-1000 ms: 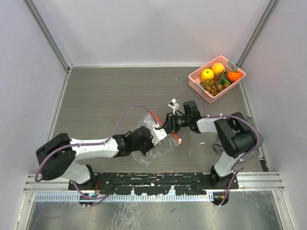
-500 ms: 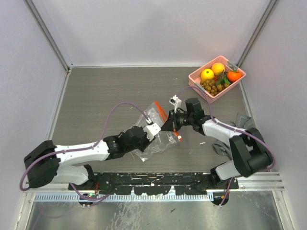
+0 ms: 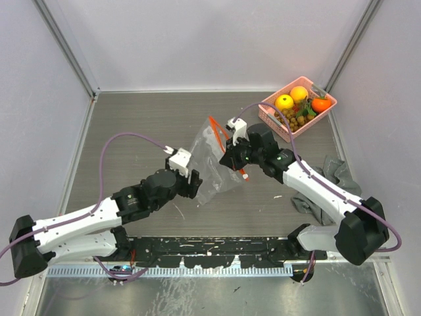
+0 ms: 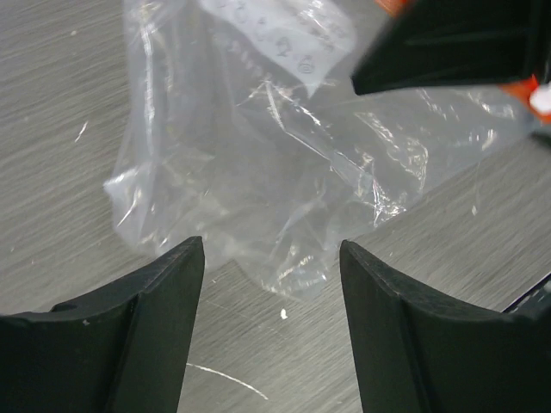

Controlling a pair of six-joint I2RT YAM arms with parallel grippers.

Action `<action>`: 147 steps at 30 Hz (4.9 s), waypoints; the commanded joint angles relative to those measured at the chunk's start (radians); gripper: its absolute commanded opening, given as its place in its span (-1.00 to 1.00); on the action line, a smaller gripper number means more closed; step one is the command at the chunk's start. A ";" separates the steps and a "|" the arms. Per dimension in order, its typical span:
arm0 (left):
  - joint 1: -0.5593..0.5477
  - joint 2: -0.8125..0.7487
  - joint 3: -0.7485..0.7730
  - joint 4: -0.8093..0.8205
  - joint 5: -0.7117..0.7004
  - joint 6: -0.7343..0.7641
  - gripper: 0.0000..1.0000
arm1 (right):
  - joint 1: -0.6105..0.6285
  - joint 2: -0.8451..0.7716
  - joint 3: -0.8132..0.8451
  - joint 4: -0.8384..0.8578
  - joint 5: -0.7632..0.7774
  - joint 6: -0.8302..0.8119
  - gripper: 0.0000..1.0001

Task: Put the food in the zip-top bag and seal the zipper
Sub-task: Pick up the zipper food storage bag at the center of the board, then open the zipper of the food storage bag.

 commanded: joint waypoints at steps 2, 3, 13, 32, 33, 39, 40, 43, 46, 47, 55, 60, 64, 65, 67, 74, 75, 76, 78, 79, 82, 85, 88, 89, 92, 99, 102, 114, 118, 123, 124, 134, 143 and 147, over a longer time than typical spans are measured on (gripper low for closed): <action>0.002 -0.051 0.101 -0.187 -0.150 -0.331 0.48 | 0.122 -0.038 0.132 -0.083 0.349 -0.093 -0.99; 0.008 -0.054 0.110 -0.197 -0.144 -0.357 0.49 | 0.146 -0.035 0.149 -0.093 0.401 -0.109 -0.99; 0.163 -0.051 0.141 -0.132 0.093 -0.501 0.58 | 0.417 0.012 0.178 -0.019 0.940 -0.264 -0.99; 0.214 -0.095 0.080 0.076 0.075 -0.580 0.68 | 0.591 0.073 0.003 0.186 1.011 -0.229 -0.99; 0.214 -0.086 0.083 0.082 0.076 -0.581 0.67 | 0.596 0.075 -0.002 0.194 1.010 -0.228 -0.99; 0.223 -0.044 0.095 0.081 0.069 -0.581 0.57 | 0.620 0.090 -0.016 0.225 1.013 -0.215 -0.99; 0.222 -0.039 0.094 0.078 0.065 -0.583 0.56 | 0.625 0.090 -0.017 0.230 1.014 -0.215 -0.99; 0.223 -0.034 0.083 0.089 0.061 -0.590 0.53 | 0.633 0.092 -0.026 0.253 0.998 -0.213 -0.99; 0.228 -0.041 0.066 0.087 0.045 -0.601 0.50 | 0.633 0.077 -0.052 0.295 0.974 -0.191 -0.99; 0.234 -0.049 0.054 0.085 0.041 -0.613 0.50 | 0.634 0.068 -0.062 0.310 0.972 -0.179 -0.99; 0.277 -0.110 -0.020 0.112 0.085 -0.654 0.48 | 0.634 0.033 -0.117 0.386 1.009 -0.152 -0.99; 0.279 -0.108 -0.028 0.143 0.127 -0.657 0.48 | 0.634 0.036 -0.131 0.400 1.001 -0.159 -0.99; 0.279 -0.120 -0.032 0.159 0.149 -0.662 0.49 | 0.634 0.045 -0.132 0.400 0.995 -0.155 -0.99; 0.279 -0.126 -0.034 0.169 0.159 -0.662 0.49 | 0.634 0.048 -0.131 0.402 0.995 -0.155 -0.99; 0.279 -0.136 -0.042 0.179 0.163 -0.661 0.49 | 0.634 0.051 -0.135 0.407 0.995 -0.155 -0.99; 0.279 -0.106 -0.041 0.152 0.140 -0.655 0.42 | 0.634 0.063 -0.134 0.421 0.985 -0.154 -0.99; 0.278 -0.096 -0.038 0.152 0.139 -0.651 0.40 | 0.634 0.067 -0.132 0.418 0.982 -0.156 -0.99; 0.278 -0.088 -0.037 0.152 0.140 -0.648 0.36 | 0.634 0.071 -0.133 0.416 0.982 -0.158 -0.99; 0.279 -0.065 -0.033 0.145 0.141 -0.645 0.31 | 0.634 0.081 -0.134 0.413 0.989 -0.160 -0.99; 0.279 -0.054 -0.029 0.138 0.142 -0.645 0.29 | 0.634 0.086 -0.132 0.413 0.991 -0.161 -0.99; 0.277 -0.021 -0.009 0.104 0.151 -0.635 0.25 | 0.634 0.096 -0.132 0.427 0.986 -0.164 -0.99; 0.277 -0.007 -0.016 0.094 0.154 -0.634 0.15 | 0.634 0.099 -0.128 0.434 0.972 -0.164 -0.99; 0.278 -0.005 -0.034 0.109 0.156 -0.636 0.01 | 0.633 0.094 -0.128 0.434 0.971 -0.163 -0.96; 0.278 -0.004 -0.036 0.109 0.155 -0.633 -0.09 | 0.634 0.091 -0.129 0.435 0.969 -0.160 -0.95; 0.278 -0.002 -0.035 0.101 0.152 -0.623 -0.44 | 0.634 0.080 -0.134 0.449 0.945 -0.154 -0.90; 0.278 -0.042 -0.042 0.078 0.128 -0.595 -1.00 | 0.633 0.029 -0.122 0.408 0.875 -0.124 -0.56; 0.278 -0.062 -0.039 0.060 0.113 -0.575 -1.00 | 0.634 -0.013 -0.117 0.375 0.827 -0.105 -0.32; 0.279 -0.068 0.006 0.006 0.121 -0.492 -1.00 | 0.634 -0.141 -0.013 0.203 0.632 -0.082 0.28; 0.278 -0.069 0.020 -0.005 0.147 -0.477 -1.00 | 0.634 -0.167 0.018 0.189 0.683 -0.081 0.32; 0.278 -0.068 0.033 -0.006 0.184 -0.472 -1.00 | 0.634 -0.131 0.045 0.187 0.834 -0.106 0.39; 0.278 -0.066 0.034 -0.007 0.191 -0.471 -1.00 | 0.633 -0.118 0.050 0.188 0.855 -0.113 0.42; 0.278 -0.061 0.039 0.009 0.240 -0.460 -1.00 | 0.606 0.021 0.036 0.207 0.995 -0.107 0.42; 0.278 -0.083 0.008 0.062 0.275 -0.429 -1.00 | 0.551 0.007 -0.061 0.256 0.924 -0.037 0.05; 0.277 -0.083 0.001 0.098 0.300 -0.421 -1.00 | 0.551 0.027 -0.054 0.243 0.892 -0.033 -0.22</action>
